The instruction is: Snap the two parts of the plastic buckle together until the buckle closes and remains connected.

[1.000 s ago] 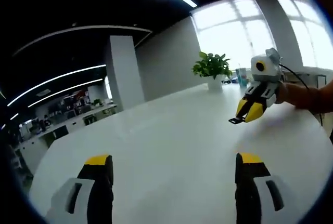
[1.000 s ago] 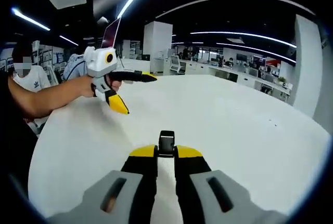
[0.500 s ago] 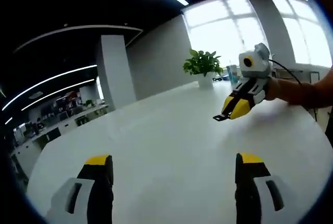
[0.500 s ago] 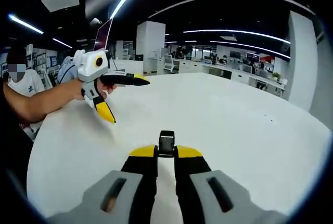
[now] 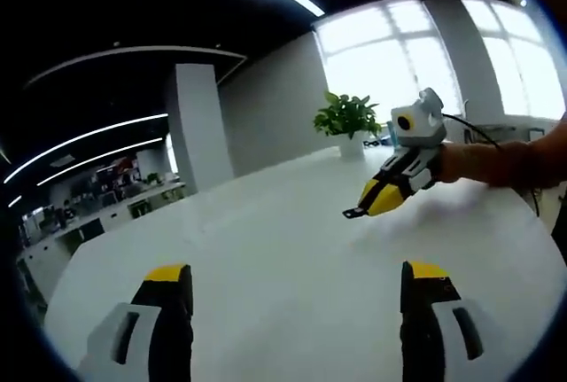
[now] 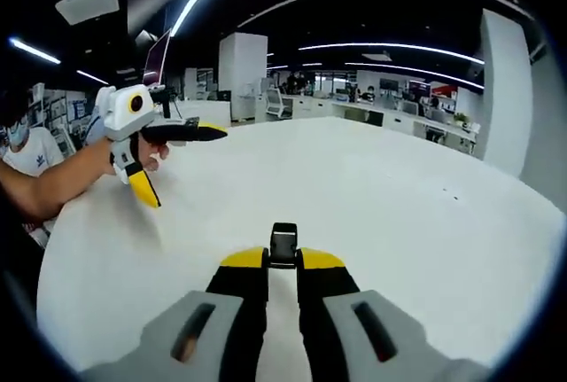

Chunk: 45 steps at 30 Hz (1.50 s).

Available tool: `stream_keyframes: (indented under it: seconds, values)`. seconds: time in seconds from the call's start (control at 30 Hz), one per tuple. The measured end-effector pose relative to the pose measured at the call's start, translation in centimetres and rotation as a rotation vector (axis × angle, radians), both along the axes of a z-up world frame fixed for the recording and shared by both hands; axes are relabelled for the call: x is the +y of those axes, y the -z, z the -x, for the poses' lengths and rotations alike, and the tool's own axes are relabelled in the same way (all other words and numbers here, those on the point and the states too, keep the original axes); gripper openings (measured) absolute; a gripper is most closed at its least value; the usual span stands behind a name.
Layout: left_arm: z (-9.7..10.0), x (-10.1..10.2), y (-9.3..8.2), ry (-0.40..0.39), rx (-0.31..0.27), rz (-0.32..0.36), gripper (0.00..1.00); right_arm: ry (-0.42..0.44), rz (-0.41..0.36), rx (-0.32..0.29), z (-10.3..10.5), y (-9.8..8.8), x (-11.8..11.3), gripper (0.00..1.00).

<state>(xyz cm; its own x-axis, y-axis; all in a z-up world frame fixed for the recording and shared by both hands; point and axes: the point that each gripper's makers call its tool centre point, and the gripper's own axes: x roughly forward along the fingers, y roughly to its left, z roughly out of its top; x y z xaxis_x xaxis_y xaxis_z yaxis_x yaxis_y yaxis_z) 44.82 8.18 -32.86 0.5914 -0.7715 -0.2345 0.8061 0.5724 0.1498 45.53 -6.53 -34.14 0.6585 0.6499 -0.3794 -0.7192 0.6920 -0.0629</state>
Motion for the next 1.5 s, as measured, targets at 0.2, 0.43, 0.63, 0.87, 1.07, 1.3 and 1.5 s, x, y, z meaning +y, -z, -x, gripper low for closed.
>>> stream_keyframes:
  seconds: [0.2, 0.43, 0.63, 0.87, 1.07, 1.3, 1.5]
  values:
    - [-0.2, 0.2, -0.2, -0.007, -0.001, 0.007, 0.99, 0.005, -0.001, 0.002, -0.7, -0.3, 0.8, 0.1]
    - [-0.2, 0.2, -0.3, -0.006, 0.001, 0.008, 0.99, 0.039, -0.019, 0.007, -2.4, -0.7, 0.5, 0.1]
    - [-0.5, 0.4, -0.5, -0.017, -0.008, 0.01, 0.99, 0.056, -0.017, 0.02, -3.1, -0.2, 0.3, 0.1]
    - [-0.1, -0.1, -0.3, -0.004, 0.003, 0.007, 0.99, 0.059, -0.013, 0.016, -3.0, -0.3, 0.5, 0.1]
    - [0.0, -0.3, -0.5, 0.0, -0.006, 0.006, 0.99, 0.057, -0.012, 0.015, -3.6, -0.4, 1.3, 0.1]
    - [0.0, -0.2, -0.3, -0.011, -0.001, 0.006, 0.99, 0.074, -0.029, 0.018, -4.5, -0.6, 1.5, 0.1]
    - [0.0, -0.2, -0.2, -0.009, 0.006, 0.011, 0.99, 0.084, -0.037, 0.041, -4.8, -0.2, 1.2, 0.1]
